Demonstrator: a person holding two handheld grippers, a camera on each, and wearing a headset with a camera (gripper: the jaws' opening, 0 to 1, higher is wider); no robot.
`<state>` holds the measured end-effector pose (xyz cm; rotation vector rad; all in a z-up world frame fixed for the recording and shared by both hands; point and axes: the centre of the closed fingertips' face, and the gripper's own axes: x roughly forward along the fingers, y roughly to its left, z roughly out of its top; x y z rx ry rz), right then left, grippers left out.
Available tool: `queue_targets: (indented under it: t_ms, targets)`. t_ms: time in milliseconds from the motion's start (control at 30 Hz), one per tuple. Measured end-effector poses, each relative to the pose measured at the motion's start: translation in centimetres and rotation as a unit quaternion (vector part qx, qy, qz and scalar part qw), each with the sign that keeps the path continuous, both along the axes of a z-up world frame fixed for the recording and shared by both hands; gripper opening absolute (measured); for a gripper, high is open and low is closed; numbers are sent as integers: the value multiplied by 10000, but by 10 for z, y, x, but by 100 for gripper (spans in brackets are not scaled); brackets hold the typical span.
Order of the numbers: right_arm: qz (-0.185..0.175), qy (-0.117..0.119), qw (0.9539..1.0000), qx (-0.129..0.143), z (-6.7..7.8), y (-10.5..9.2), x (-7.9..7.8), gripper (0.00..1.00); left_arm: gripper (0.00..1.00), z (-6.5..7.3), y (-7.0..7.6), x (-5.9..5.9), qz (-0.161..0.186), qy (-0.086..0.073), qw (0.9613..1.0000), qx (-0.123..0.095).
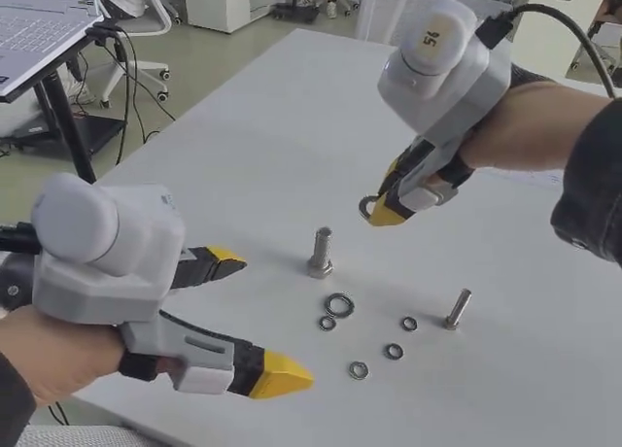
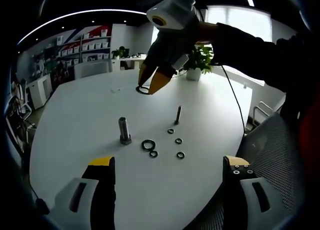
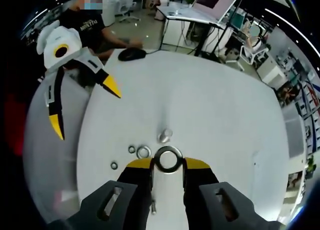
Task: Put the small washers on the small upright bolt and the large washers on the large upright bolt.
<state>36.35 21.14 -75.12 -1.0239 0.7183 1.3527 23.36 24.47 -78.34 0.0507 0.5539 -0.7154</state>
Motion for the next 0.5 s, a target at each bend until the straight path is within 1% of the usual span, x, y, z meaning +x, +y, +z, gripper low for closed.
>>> queue_targets:
  t_ms: [67, 267, 500]
  targets:
    - [54, 37, 10000, -23, -2, 4, -2, 23, 89, 0, 1, 0, 0, 2, 10000, 6]
    - [203, 120, 9997, -115, -12, 17, -3, 23, 88, -1, 2, 0, 13, 14, 10000, -6]
    - [287, 230, 9992, -181, -22, 30, -1, 23, 88, -2, 3, -2, 12, 27, 10000, 8]
